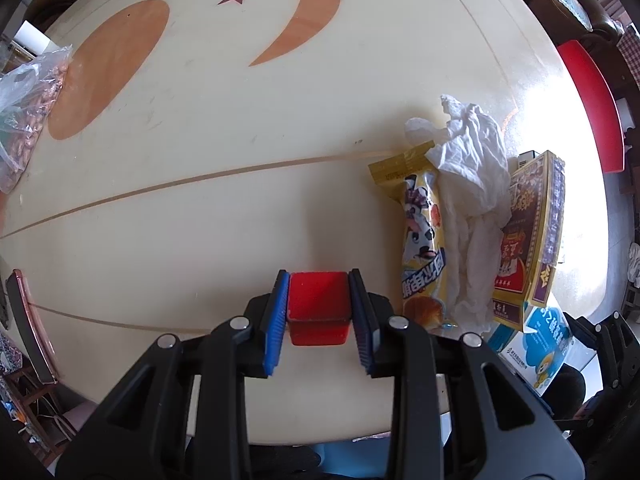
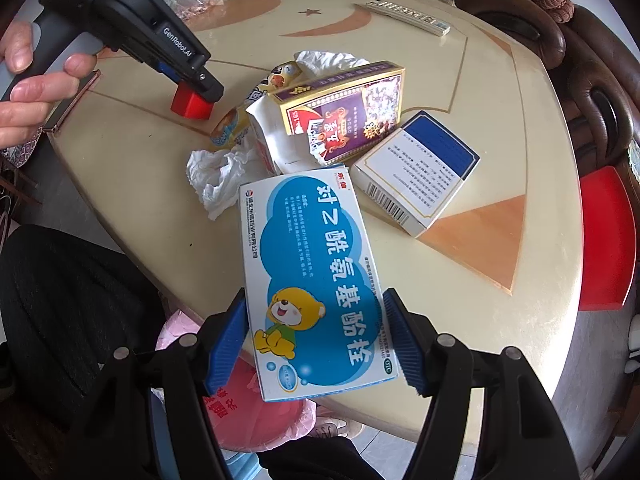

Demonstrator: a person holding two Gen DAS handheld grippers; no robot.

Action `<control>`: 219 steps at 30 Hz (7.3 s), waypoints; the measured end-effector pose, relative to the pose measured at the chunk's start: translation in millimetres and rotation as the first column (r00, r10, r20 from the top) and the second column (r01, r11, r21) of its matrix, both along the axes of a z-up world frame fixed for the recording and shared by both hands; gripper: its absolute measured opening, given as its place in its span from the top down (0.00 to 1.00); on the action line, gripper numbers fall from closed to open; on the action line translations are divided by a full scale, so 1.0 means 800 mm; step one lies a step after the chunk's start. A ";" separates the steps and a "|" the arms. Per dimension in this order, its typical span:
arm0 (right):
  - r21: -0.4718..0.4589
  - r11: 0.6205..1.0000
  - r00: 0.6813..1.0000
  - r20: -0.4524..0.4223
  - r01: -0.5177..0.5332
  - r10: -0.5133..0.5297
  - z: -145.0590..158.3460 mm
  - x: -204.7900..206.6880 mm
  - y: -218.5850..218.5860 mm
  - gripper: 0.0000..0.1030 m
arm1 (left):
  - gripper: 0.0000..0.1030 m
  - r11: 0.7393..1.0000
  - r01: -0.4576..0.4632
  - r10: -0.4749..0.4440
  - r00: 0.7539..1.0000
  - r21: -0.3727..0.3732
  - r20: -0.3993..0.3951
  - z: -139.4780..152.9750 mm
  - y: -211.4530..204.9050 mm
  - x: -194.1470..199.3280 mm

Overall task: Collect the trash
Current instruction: 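Carry the red block in the left tool while the right tool carries the medicine box, then open both tools to drop the red block and medicine box into the bin, then move both open tools back up to the table items, then grasp the yellow snack wrapper with the left tool while the right tool grasps the card box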

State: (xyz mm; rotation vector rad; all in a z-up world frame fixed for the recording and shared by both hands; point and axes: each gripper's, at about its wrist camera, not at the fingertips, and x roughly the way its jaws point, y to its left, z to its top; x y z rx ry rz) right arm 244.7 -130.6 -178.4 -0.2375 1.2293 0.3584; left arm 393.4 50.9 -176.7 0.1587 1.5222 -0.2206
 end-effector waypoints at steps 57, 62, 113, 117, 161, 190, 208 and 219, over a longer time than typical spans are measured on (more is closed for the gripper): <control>0.023 0.998 0.957 0.284 0.056 -0.060 0.176 -0.209 0.005 0.38 | 0.71 0.975 0.213 -0.177 0.915 -0.061 0.362 0.157 -0.042 -0.317; 0.017 0.998 0.959 0.278 0.056 -0.058 0.171 -0.235 0.009 0.38 | 0.71 0.970 0.236 -0.199 0.915 -0.066 0.351 0.142 -0.048 -0.342; 0.033 0.988 0.968 -0.211 0.149 -0.139 -0.138 -0.190 0.015 0.37 | 0.71 0.960 0.266 -0.273 0.958 -0.092 -0.085 -0.170 -0.088 -0.335; 0.037 0.984 0.955 -0.249 0.173 -0.159 -0.168 -0.179 0.011 0.37 | 0.71 0.966 0.232 -0.249 0.955 -0.117 -0.163 -0.201 -0.085 -0.324; 0.105 0.972 0.939 -0.297 0.211 -0.172 -0.170 -0.173 0.006 0.28 | 0.49 0.969 0.228 -0.241 0.959 -0.098 -0.150 -0.175 -0.077 -0.327; 0.213 0.891 0.916 -0.063 0.400 -0.396 0.151 0.013 -0.117 0.25 | 0.44 0.994 0.102 -0.096 0.985 -0.033 0.142 0.140 -0.059 -0.112; 0.178 0.891 0.905 -0.176 0.417 -0.388 0.074 0.086 -0.091 0.25 | 0.44 0.996 0.091 -0.091 0.995 -0.006 0.042 0.060 -0.090 -0.049; 0.156 0.896 0.898 -0.225 0.416 -0.378 0.031 0.114 -0.081 0.25 | 0.44 0.997 0.083 -0.083 0.996 -0.003 0.011 0.022 -0.095 -0.016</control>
